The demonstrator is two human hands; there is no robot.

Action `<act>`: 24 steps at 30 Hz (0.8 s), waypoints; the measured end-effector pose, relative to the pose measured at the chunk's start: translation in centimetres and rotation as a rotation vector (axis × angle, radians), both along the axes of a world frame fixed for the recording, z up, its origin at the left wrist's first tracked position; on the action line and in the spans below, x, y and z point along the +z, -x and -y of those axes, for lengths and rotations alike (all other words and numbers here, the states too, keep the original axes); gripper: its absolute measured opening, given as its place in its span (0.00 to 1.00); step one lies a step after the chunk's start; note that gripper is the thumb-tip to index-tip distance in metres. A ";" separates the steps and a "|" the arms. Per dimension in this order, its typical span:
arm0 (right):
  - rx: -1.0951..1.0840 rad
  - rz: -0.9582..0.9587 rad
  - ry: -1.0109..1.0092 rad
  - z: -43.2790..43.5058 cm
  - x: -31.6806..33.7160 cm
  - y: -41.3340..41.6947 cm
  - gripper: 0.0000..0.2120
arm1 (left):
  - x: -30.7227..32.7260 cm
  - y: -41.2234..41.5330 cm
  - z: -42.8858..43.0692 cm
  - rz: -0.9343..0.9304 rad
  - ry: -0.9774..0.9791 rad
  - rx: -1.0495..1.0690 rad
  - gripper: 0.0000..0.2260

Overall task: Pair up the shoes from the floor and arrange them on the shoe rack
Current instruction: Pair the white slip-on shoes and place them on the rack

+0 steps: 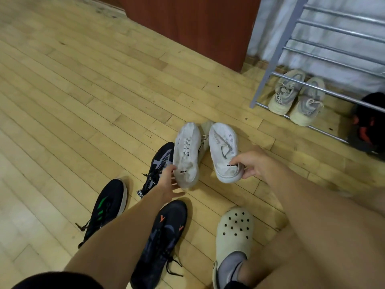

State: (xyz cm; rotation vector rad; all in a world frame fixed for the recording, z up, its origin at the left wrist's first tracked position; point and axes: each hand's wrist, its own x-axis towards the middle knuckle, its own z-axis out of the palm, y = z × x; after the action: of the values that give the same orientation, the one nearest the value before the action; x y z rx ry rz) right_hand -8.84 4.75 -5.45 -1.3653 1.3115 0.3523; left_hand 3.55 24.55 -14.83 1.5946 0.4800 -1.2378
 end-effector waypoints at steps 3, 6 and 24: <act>0.002 0.010 -0.016 -0.6 0.8 -0.3 0.21 | 0.5 -0.1 0.5 0.070 -0.117 -0.067 0.19; 0.003 0.039 -0.009 -0.8 1.6 -0.6 0.21 | 1.6 -0.2 1.7 0.209 -0.211 -0.062 0.14; -0.160 0.107 0.270 8.6 12.9 6.4 0.21 | 15.9 0.4 11.2 0.417 0.214 -0.330 0.14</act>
State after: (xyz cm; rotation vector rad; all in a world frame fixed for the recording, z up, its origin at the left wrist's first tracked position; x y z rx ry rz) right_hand -15.24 -3.86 7.50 -1.4678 1.4047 -0.0082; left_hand 3.18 13.39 1.03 1.7282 -0.1810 -1.1066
